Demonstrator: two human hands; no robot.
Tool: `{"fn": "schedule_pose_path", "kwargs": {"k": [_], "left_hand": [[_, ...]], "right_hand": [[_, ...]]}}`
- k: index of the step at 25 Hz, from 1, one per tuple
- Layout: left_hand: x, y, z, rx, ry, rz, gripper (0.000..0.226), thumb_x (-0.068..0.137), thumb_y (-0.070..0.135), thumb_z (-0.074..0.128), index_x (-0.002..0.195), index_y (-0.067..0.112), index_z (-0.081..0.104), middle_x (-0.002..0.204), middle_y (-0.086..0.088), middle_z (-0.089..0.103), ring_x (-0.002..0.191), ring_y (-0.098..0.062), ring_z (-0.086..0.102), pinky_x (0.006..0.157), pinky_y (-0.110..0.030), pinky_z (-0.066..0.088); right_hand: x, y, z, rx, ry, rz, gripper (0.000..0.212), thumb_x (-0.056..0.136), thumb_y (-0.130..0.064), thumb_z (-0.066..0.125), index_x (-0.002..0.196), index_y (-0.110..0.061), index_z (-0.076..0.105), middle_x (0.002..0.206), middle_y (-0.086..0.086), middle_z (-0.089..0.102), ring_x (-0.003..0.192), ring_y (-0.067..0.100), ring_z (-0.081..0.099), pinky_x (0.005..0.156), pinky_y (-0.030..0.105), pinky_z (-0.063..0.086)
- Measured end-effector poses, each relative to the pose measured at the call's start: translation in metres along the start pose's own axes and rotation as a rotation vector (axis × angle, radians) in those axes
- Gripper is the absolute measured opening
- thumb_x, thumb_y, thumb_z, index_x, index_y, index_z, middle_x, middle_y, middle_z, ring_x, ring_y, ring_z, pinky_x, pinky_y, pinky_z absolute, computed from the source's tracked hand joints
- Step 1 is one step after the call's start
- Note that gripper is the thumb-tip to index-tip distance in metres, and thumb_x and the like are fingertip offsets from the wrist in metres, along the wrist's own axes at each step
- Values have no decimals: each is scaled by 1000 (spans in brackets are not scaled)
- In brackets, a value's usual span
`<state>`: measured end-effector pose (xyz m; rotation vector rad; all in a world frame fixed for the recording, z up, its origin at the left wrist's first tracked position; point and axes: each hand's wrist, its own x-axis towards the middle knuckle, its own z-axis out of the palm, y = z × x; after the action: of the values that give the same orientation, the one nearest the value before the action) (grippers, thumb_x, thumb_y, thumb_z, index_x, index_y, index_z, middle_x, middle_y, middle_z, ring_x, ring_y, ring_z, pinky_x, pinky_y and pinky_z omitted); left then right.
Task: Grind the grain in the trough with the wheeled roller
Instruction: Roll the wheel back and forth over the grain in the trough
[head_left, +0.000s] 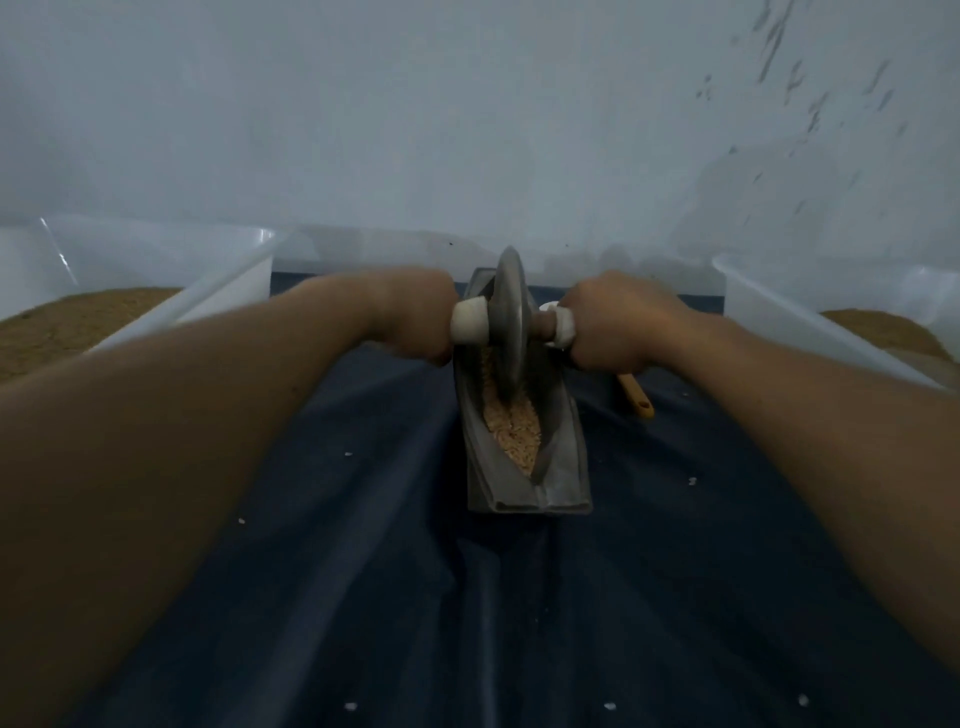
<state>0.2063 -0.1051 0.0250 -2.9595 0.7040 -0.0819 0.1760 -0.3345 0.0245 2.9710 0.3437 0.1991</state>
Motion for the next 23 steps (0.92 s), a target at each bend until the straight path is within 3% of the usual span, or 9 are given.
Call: {"fn": "schedule_pose_path", "kwargs": {"k": [5,7,10,13,16,19,21,23], "left_hand": [[7,-6,6,137,293,-20,13,74,41,62,77,30,56,68,8,50,61,-20,54,53,-29,36],[-3,0,12,208,414,-30,7,77,37,59,81,32,57,73,3,53,69,-28,61,57,-33,37],[-28,12,23,242,509,-104,9,79,32,60,87,29,63,81,-3,63,74,-31,66,58,-34,38],[-54,20,23,185,425,-174,8,80,31,57,86,29,62,75,0,54,73,-29,64,58,-34,38],[-64,22,8,94,203,-147,15,76,38,62,89,31,62,78,5,56,70,-21,60,59,-34,42],[-53,19,-7,13,-14,-97,20,71,39,71,86,32,60,74,8,60,64,-12,59,56,-31,47],[-40,15,-11,3,-58,-66,21,69,41,73,78,29,58,73,9,61,64,-11,60,58,-30,50],[-26,9,-8,34,7,-55,22,70,44,70,71,28,54,71,10,60,62,-11,58,55,-29,47]], "right_hand": [[7,4,24,-47,303,47,8,82,-36,64,78,-29,63,63,-7,52,53,13,47,46,21,28],[-1,1,28,-66,408,62,17,84,-40,64,73,-28,58,60,-7,47,53,16,44,47,20,26],[-15,-9,21,-83,391,62,24,83,-47,58,69,-27,54,64,-6,53,59,21,53,50,24,33],[-32,-17,4,-98,269,38,16,80,-48,55,75,-34,60,68,-7,58,61,20,57,50,27,37],[-47,-16,-6,0,107,21,11,69,-44,56,74,-34,57,68,-8,55,57,14,50,48,27,31],[-45,-10,-8,80,-2,-4,10,66,-39,53,74,-33,56,71,-11,57,62,13,55,50,28,36],[-36,-5,-4,80,-15,-3,8,66,-37,53,72,-32,56,70,-11,58,62,14,57,49,27,37],[-25,-2,7,48,102,9,7,68,-40,52,68,-33,55,64,-11,55,56,13,54,46,25,33]]}}
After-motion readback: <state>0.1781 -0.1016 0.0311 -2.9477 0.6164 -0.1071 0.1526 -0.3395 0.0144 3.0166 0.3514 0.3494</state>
